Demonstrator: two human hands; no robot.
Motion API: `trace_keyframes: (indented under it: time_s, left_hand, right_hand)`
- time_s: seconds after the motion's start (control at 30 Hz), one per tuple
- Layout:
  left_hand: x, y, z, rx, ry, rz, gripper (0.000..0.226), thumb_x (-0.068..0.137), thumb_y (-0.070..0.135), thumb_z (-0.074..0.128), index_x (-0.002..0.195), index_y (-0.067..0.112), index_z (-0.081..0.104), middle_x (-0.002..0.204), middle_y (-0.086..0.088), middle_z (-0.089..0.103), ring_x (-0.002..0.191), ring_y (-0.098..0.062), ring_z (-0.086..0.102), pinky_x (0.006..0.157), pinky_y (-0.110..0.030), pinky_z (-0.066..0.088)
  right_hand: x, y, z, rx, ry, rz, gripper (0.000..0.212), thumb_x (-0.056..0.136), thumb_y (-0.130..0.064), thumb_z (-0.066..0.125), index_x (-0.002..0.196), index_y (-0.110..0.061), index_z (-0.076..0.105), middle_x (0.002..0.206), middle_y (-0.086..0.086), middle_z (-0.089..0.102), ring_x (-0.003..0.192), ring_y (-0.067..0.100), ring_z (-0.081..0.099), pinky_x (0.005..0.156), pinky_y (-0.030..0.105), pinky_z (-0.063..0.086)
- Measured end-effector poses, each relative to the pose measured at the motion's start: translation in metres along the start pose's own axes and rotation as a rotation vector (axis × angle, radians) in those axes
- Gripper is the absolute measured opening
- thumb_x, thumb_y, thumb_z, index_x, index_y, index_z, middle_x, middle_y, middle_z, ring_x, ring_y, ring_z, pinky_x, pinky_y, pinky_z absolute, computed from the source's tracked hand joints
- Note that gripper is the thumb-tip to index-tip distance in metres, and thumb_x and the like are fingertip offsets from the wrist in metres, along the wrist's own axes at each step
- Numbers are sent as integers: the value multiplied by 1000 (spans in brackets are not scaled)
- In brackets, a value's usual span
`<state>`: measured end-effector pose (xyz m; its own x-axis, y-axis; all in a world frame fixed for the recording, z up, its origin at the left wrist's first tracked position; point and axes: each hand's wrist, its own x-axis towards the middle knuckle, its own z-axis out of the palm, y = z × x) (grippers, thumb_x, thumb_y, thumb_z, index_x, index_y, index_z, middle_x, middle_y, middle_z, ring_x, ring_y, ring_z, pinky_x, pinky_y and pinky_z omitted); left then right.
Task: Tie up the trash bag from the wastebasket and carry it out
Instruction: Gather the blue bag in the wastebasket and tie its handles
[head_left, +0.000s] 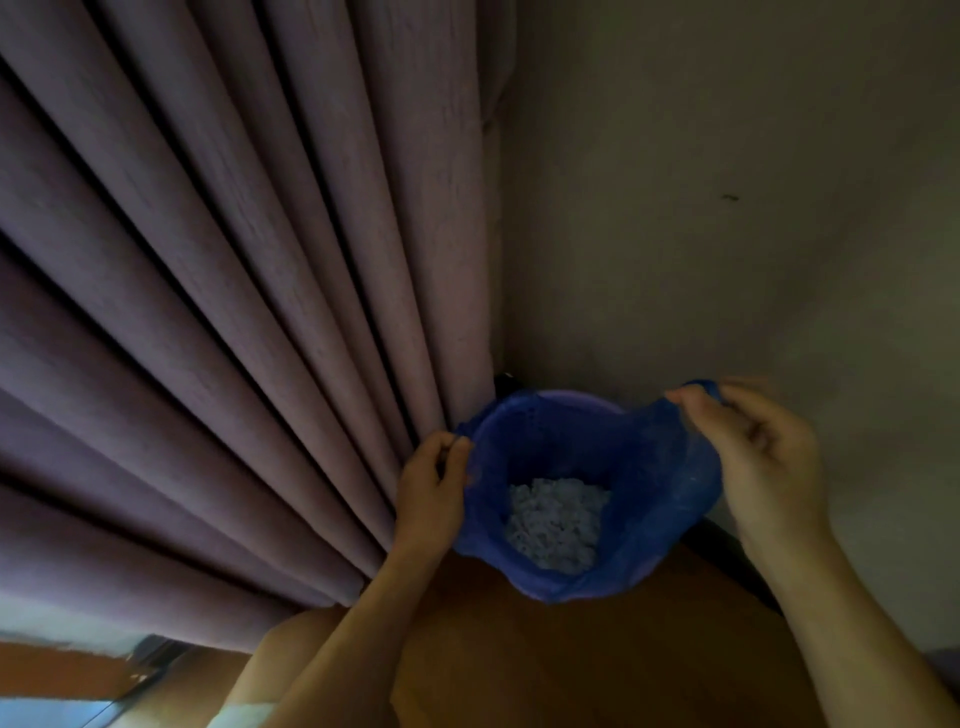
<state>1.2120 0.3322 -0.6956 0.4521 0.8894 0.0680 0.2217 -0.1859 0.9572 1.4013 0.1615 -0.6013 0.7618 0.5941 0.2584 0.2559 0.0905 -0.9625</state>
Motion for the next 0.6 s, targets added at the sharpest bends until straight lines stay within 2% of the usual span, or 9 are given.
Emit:
trace_keyframes:
  time_s: [0.1, 0.2, 0.27, 0.3, 0.37, 0.43, 0.47, 0.53, 0.6]
  left_hand:
    - [0, 25, -5, -48, -47, 93, 26, 103, 25, 46, 91, 4, 57, 76, -19, 57, 67, -29, 54, 65, -44, 48]
    - [3, 53, -10, -73, -93, 161, 23, 103, 20, 46, 93, 4, 59, 69, -15, 56, 60, -15, 51, 57, -31, 45]
    - [6, 70, -12, -60, -129, 228, 23, 103, 23, 47, 92, 8, 61, 69, -13, 58, 59, -20, 54, 57, -30, 46]
    - [7, 78, -13, -66, -133, 269, 23, 102, 25, 48, 91, 9, 60, 70, -16, 58, 63, -28, 56, 60, -36, 48]
    - [9, 89, -15, -115, -137, 338, 25, 100, 29, 51, 89, 9, 60, 76, -20, 59, 72, -38, 58, 69, -46, 49]
    - [7, 96, -16, -129, -164, 396, 23, 98, 31, 52, 89, 12, 62, 80, -18, 61, 76, -39, 59, 72, -50, 50]
    - [5, 98, -17, -117, -182, 427, 21, 97, 30, 53, 90, 14, 63, 83, -16, 61, 78, -36, 59, 72, -47, 49]
    - [1, 102, -17, -103, -219, 493, 18, 95, 26, 57, 91, 10, 65, 88, -11, 59, 83, -29, 58, 76, -36, 46]
    - [0, 107, -16, -113, -265, 527, 21, 92, 22, 60, 89, 2, 66, 91, -11, 57, 85, -22, 57, 78, -28, 43]
  right_hand:
    - [2, 0, 2, 5, -58, -43, 17, 83, -45, 65, 94, -41, 77, 119, -11, 64, 109, 11, 65, 91, 37, 52]
    - [-1, -2, 10, 92, -154, -69, 30, 84, -46, 64, 113, -41, 70, 119, -10, 70, 112, 13, 66, 97, 43, 53]
    - [-3, -2, 15, 136, -217, -89, 41, 89, -48, 63, 130, -43, 57, 117, -5, 72, 114, 16, 66, 99, 42, 52]
    - [-4, -1, 18, 128, -246, -99, 45, 93, -45, 59, 137, -46, 49, 111, -1, 74, 110, 17, 67, 98, 40, 52]
    - [-5, 1, 23, 93, -283, -131, 50, 100, -34, 49, 146, -46, 34, 82, 0, 71, 82, 13, 71, 83, 32, 56]
    - [-6, -1, 28, 41, -305, -139, 51, 102, -29, 46, 149, -41, 32, 65, -17, 59, 56, 2, 60, 60, 21, 52]
    - [-7, -3, 31, 17, -335, -120, 52, 100, -27, 50, 149, -36, 33, 64, -24, 58, 54, -3, 58, 57, 16, 49]
    - [-10, -5, 37, -1, -456, -66, 67, 89, -25, 67, 146, -35, 34, 86, -41, 63, 76, -11, 64, 66, 12, 51]
    - [-16, -3, 49, -75, -598, -24, 85, 74, -40, 80, 144, -46, 31, 118, -45, 57, 107, -10, 62, 84, 19, 55]
